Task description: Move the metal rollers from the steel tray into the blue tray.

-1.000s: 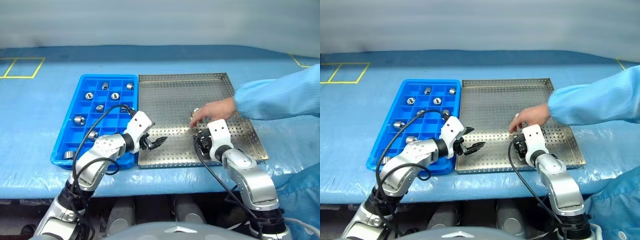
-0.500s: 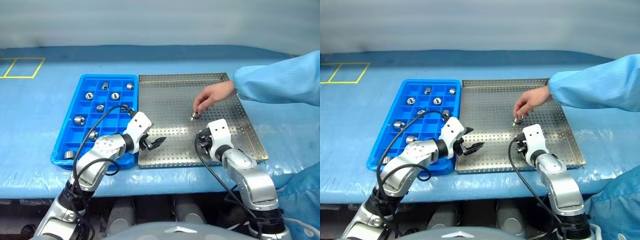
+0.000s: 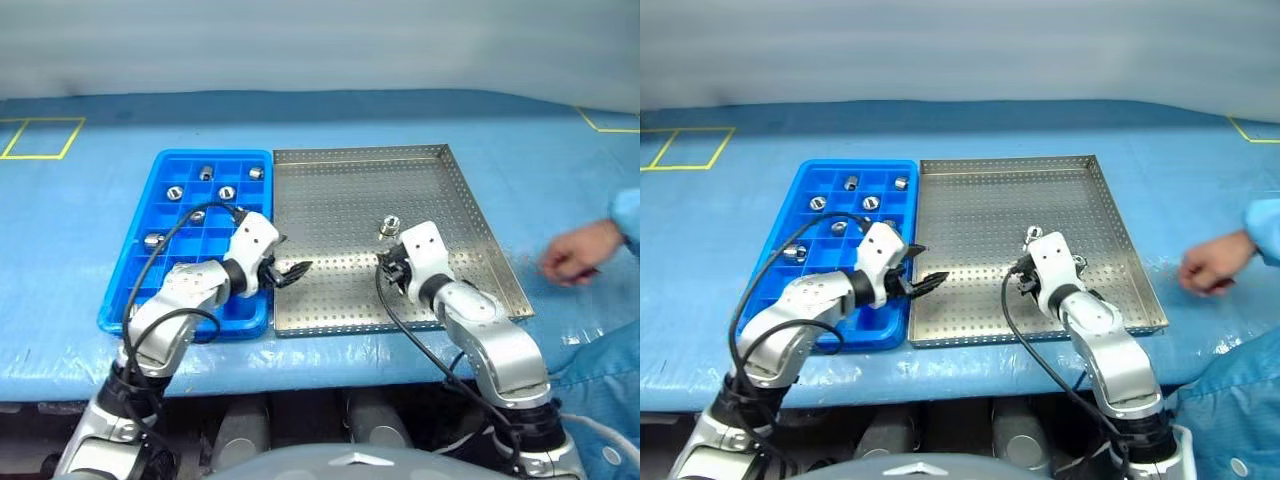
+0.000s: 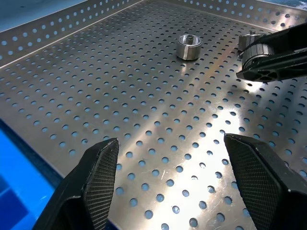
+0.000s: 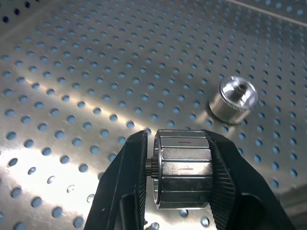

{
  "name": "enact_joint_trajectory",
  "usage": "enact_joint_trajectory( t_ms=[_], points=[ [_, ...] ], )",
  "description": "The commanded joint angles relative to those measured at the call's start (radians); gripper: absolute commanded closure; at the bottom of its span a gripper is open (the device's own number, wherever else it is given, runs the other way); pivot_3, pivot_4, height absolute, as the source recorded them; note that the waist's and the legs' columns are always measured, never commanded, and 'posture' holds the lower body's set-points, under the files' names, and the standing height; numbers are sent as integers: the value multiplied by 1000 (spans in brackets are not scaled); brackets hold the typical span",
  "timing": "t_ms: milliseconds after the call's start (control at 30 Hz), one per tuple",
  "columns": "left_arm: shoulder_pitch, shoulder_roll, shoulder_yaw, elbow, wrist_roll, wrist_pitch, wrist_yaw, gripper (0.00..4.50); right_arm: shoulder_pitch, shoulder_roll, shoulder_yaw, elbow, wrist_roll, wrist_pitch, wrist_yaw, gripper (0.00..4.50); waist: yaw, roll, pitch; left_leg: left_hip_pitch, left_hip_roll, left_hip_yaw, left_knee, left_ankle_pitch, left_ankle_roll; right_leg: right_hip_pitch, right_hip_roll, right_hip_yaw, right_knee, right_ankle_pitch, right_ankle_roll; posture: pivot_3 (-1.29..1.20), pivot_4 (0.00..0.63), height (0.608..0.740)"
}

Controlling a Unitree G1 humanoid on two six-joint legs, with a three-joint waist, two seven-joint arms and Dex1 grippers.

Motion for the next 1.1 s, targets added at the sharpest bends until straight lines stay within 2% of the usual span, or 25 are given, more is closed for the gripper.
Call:
enact_joint_trajectory(
  t_ms=[33, 233, 300, 467, 700, 833, 1100],
  points=[
    [23, 44, 99, -85, -28, 8, -2, 678, -89, 17, 69, -12, -1, -44, 32, 3197, 0, 0, 0, 0, 0, 0, 0, 0, 0, 0, 0, 0, 0, 0, 0, -50, 150, 740],
    [88, 146, 155, -139, 26, 45, 46, 678, -233, 67, 189, 131, -32, -153, 81, 3197, 10, 0, 0, -1, 0, -1, -1, 0, 0, -1, 0, -1, 0, 1, 3, 26, 150, 740],
    [117, 149, 184, -168, 19, 51, 63, 678, -294, 106, 221, 190, -17, -167, 117, 3197, 17, 0, 0, -1, 0, -1, -1, 0, 0, -1, 0, -1, 0, 2, 3, 54, 150, 740],
    [216, 137, 191, -252, 34, 91, 126, 678, -458, 179, 334, 441, -93, -293, 161, 3197, 31, 0, 0, -1, 0, -1, -1, 0, 0, -1, 0, -2, 0, 2, 3, 127, 150, 740],
    [313, 151, 182, -341, 55, 147, 185, 678, -545, 286, 346, 678, -116, -424, 194, 3197, 80, 0, 0, 0, 0, -3, -5, 0, 0, -1, 0, -4, 0, 3, -1, 222, 150, 740],
    [343, 125, 186, -371, 49, 167, 207, 678, -590, 351, 331, 786, -125, -501, 198, 3197, 92, 0, 1, 0, 0, -3, -5, 0, -1, -1, 0, -5, 0, 3, -2, 257, 150, 740],
    [341, 89, 165, -386, 52, 195, 243, 678, -670, 421, 296, 976, -136, -585, 208, 3197, 119, 0, 0, 3, 1, -4, -14, 3, -5, -2, 0, -6, 0, 2, -4, 294, 150, 740]
  ],
)
